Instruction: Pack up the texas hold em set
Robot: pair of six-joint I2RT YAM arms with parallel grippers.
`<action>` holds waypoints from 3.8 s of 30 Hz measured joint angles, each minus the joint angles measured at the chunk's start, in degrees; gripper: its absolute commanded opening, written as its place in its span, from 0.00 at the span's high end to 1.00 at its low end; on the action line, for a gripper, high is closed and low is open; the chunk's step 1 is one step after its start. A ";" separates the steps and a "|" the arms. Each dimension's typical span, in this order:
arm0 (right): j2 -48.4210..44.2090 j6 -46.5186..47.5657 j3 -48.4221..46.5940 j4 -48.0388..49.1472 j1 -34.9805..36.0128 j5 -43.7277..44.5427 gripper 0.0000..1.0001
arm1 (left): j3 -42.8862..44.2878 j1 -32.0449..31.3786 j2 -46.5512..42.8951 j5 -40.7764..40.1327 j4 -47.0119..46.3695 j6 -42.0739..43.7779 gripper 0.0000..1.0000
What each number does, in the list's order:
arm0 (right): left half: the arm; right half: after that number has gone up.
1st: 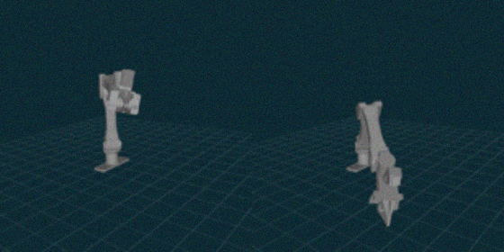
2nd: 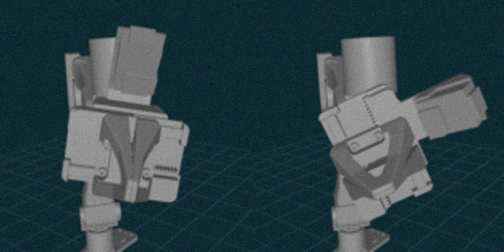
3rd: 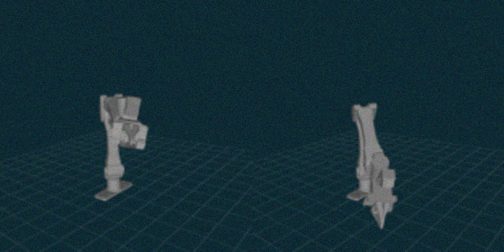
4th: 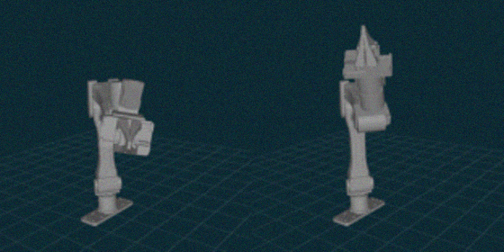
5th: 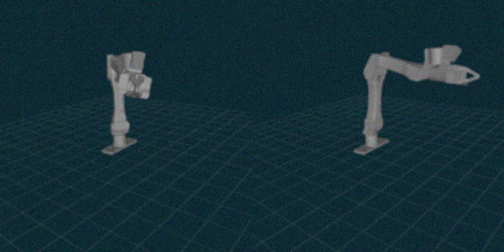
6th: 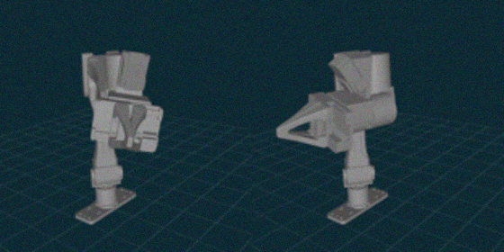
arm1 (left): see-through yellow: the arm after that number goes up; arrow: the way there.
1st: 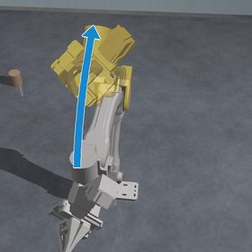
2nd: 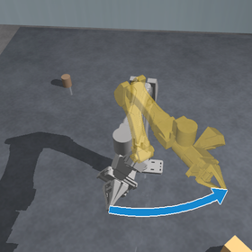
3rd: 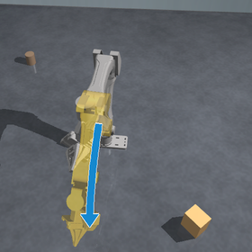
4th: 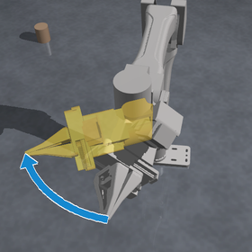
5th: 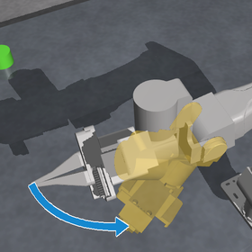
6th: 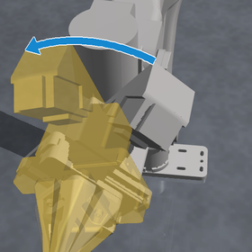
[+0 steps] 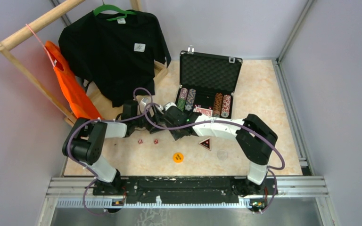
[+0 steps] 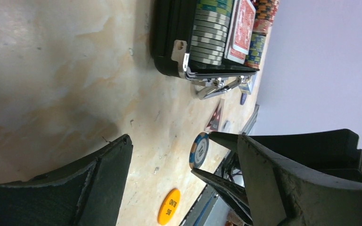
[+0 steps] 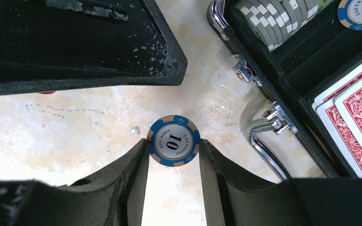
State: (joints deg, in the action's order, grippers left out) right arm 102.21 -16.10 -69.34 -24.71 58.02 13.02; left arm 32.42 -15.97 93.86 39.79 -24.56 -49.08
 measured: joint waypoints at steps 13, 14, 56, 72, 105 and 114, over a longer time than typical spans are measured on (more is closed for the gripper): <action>-1.03 0.00 0.35 0.26 0.00 0.37 0.59 | -1.57 -0.02 5.97 8.55 -11.52 -6.67 0.25; -1.03 0.00 0.37 0.26 0.00 0.44 0.59 | -1.66 -0.02 6.36 9.16 -12.33 -7.06 0.26; -2.78 0.11 0.37 0.22 0.00 -0.26 0.59 | -0.46 -3.93 20.09 23.32 -37.62 -19.98 0.42; -2.84 0.52 0.48 0.20 0.00 -0.68 0.59 | -0.39 -4.26 20.26 23.82 -38.99 -20.83 0.48; -2.95 0.57 0.74 0.22 0.02 -0.66 0.59 | 0.35 -4.94 20.59 23.91 -38.62 -20.26 0.68; -3.56 0.59 0.74 0.26 0.00 -0.68 0.59 | 0.39 -5.29 21.22 23.93 -37.92 -19.30 1.00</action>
State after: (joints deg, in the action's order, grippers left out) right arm 98.65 -15.51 -68.60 -24.45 58.02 12.34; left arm 32.82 -21.26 115.09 63.72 -62.48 -68.38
